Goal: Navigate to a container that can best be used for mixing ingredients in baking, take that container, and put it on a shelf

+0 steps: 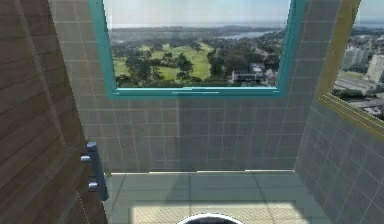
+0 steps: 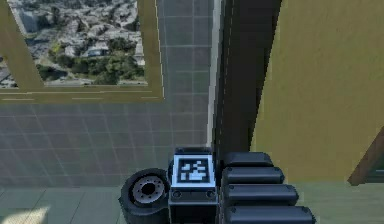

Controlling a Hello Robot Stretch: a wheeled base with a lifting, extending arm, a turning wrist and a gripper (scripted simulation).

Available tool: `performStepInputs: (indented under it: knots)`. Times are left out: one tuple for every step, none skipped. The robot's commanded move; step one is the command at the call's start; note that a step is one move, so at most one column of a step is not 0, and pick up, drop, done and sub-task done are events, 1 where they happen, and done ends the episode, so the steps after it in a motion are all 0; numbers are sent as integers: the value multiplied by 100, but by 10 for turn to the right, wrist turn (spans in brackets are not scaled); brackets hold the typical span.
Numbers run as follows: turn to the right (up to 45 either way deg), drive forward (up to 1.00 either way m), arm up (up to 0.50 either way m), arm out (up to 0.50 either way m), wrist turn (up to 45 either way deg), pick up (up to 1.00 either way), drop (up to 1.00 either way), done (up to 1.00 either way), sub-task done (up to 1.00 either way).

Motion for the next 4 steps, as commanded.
performStepInputs:
  knots:
    - [150,0,0,0,0,0,0,0,0]
    - [0,45,0,0,0,0,0,0,0]
    - [-150,0,0,0,0,0,0,0,0]
    - [0,30,0,0,0,0,0,0,0]
